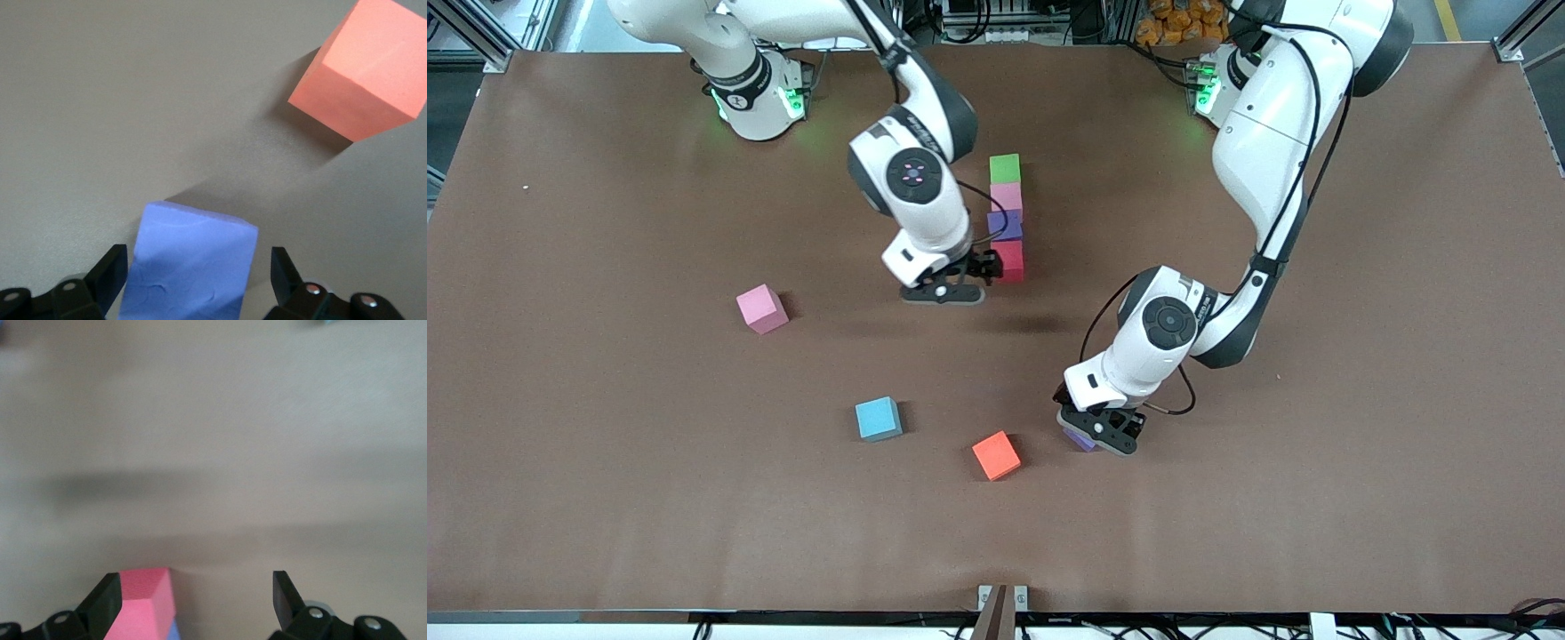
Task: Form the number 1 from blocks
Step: 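Place the red cube after purple while the left gripper grasps another purple, then withdraw the right arm to rest while the left gripper lifts purple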
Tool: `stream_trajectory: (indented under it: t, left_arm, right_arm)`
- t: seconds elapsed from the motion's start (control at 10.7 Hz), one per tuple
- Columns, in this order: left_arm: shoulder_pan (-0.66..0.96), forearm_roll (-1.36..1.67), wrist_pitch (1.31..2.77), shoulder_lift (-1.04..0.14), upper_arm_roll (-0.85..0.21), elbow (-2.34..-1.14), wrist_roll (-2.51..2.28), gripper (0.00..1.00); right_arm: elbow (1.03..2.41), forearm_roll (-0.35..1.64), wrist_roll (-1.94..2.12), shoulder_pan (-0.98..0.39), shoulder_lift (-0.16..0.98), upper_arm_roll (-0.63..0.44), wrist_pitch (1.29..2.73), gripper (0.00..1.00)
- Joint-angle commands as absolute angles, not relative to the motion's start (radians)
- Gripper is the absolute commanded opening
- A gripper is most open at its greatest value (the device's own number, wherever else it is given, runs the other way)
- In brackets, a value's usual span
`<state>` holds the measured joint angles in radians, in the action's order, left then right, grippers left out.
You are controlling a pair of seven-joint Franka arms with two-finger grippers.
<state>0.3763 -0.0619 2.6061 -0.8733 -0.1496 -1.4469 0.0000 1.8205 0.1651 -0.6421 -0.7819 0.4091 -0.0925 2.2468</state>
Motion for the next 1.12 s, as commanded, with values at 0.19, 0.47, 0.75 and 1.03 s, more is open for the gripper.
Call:
stream_trajectory:
  t: [0.19,0.47,0.75,1.03]
  left_arm:
    - [0.388,-0.106,2.606,-0.861,-0.135,-1.434,-0.061,0.0]
    - [0.385,-0.106,2.567,-0.833,-0.135,-1.434,-0.129,0.0]
    - [0.414,-0.106,2.437,-0.767,-0.137,-1.433,-0.317,0.0]
    - [0.433,-0.106,2.341,-0.712,-0.137,-1.433,-0.475,0.0]
  right_arm:
    - [1.813,0.138,-0.366,-0.602,0.376,-0.08,2.203,1.0]
    - [1.779,0.138,-0.244,-0.493,0.393,-0.078,2.207,1.0]
    - [1.778,0.066,-0.213,-0.428,0.327,-0.078,2.174,1.0]
    - [1.763,0.029,-0.213,-0.382,0.249,-0.078,2.07,1.0]
